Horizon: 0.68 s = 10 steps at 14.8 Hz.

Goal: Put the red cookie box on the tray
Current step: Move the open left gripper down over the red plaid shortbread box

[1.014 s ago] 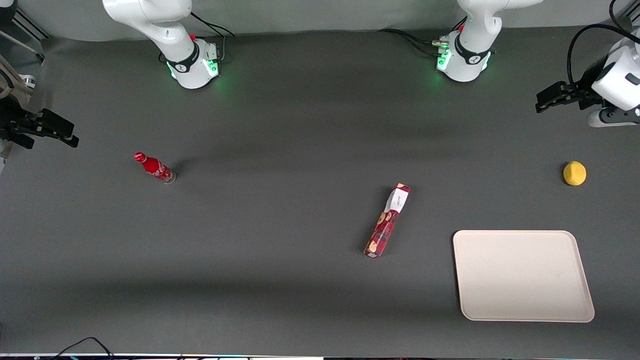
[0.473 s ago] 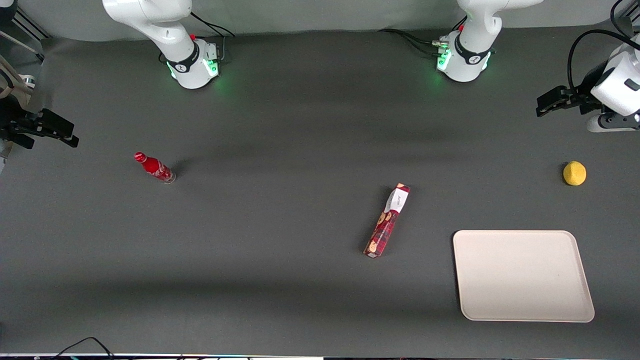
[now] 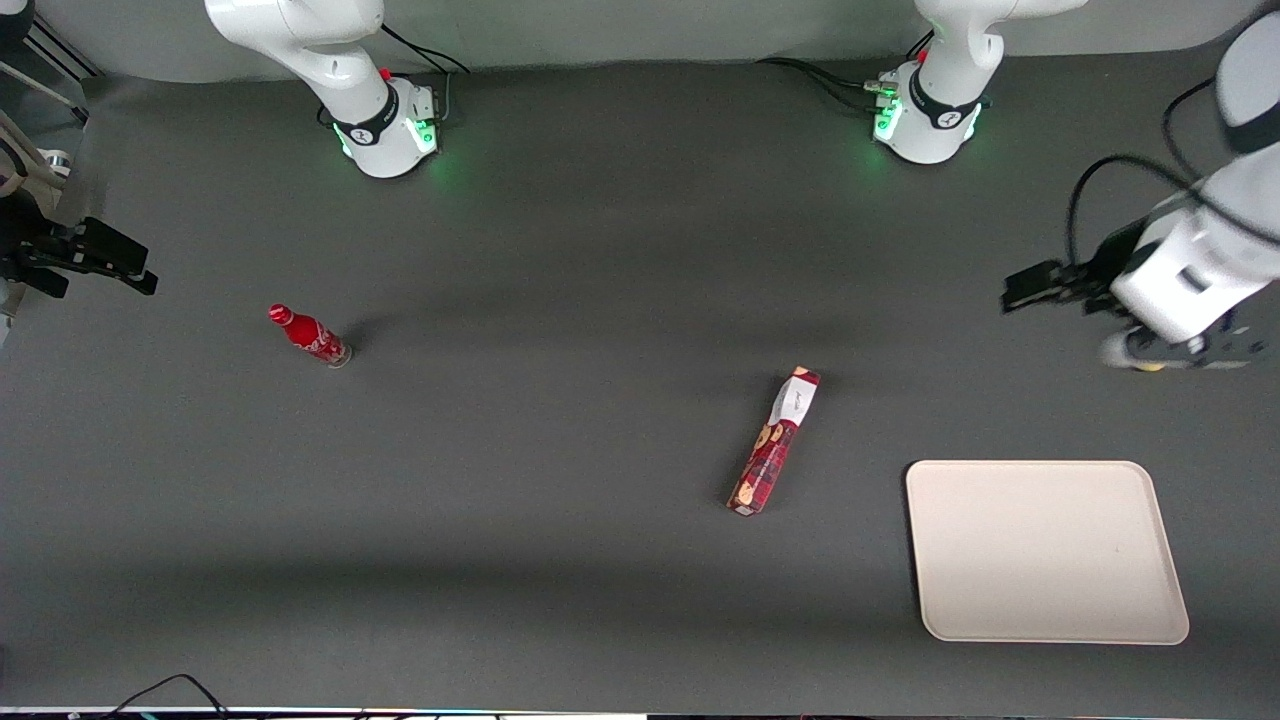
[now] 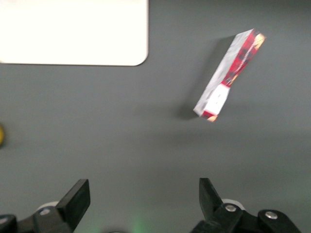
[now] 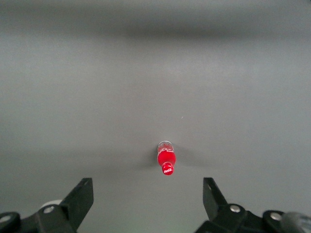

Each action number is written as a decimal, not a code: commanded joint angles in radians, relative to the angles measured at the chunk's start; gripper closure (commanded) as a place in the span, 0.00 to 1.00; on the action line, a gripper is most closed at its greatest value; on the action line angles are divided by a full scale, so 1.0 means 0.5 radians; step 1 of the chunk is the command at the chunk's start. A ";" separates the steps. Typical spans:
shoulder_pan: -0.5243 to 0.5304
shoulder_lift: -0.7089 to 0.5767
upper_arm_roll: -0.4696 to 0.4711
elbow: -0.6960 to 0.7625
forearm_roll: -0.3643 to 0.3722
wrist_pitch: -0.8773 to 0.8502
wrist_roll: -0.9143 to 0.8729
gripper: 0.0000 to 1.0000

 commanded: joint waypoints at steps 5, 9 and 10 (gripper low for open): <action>-0.104 0.702 -0.518 0.028 0.079 0.683 -0.563 0.00; -0.178 0.978 -0.521 -0.058 0.229 1.140 -0.615 0.00; -0.178 1.046 -0.536 -0.061 0.257 1.217 -0.615 0.00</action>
